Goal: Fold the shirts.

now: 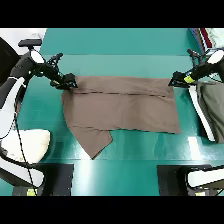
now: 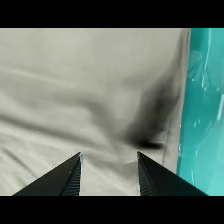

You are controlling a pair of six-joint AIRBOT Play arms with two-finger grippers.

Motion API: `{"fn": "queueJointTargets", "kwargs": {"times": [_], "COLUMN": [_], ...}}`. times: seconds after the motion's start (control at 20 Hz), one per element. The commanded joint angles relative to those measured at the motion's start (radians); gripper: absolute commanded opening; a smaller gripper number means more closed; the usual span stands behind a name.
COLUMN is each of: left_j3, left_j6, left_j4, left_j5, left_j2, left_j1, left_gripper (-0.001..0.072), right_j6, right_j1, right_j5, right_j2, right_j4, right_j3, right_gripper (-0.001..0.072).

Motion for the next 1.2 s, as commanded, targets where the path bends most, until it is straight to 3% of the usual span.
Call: {"fn": "queueJointTargets", "kwargs": {"times": [0.0,0.2,0.3,0.5,0.65,0.8,1.0,1.05,1.1,1.15], "left_j3": [-0.038,-0.351,-0.565,-0.934,-1.07,-1.125,-1.13,-1.13,-1.13,-1.129], "left_j6": [-0.012,-0.051,-0.077,-0.089,-0.06,0.047,0.042,0.014,0.012,0.013], "left_j4": [0.066,0.154,0.143,-0.045,-0.126,-0.241,-0.255,-0.253,-0.254,-0.251], "left_j5": [-0.059,-0.091,-0.053,0.046,0.095,0.185,0.307,0.317,0.312,0.301], "left_j2": [0.084,0.354,0.507,0.744,0.781,0.777,0.777,0.778,0.778,0.779], "left_j1": [0.0,-0.002,-0.002,-0.003,-0.002,-0.005,-0.138,-0.158,-0.159,-0.159], "left_gripper": [0.0501,0.05,0.0501,0.0501,0.0501,0.05,0.0498,0.0389,0.0131,0.0024], "right_j6": [-0.013,-0.016,-0.016,-0.016,-0.016,-0.016,-0.016,-0.016,-0.016,-0.018], "right_j1": [-0.005,-0.023,-0.023,-0.023,-0.022,-0.022,-0.023,-0.023,-0.026,-0.043], "right_j5": [0.071,0.106,0.077,0.018,0.023,0.023,0.029,0.042,0.063,0.095], "right_j2": [0.087,0.28,0.361,0.437,0.439,0.439,0.439,0.439,0.439,0.439], "right_j4": [-0.013,-0.005,-0.005,-0.005,-0.003,-0.003,0.048,0.045,0.041,0.037], "right_j3": [-0.026,-0.14,-0.21,-0.299,-0.303,-0.303,-0.303,-0.303,-0.303,-0.303], "right_gripper": [0.04,0.0419,0.0521,0.0521,0.0521,0.0521,0.0521,0.052,0.0521,0.0521]}}
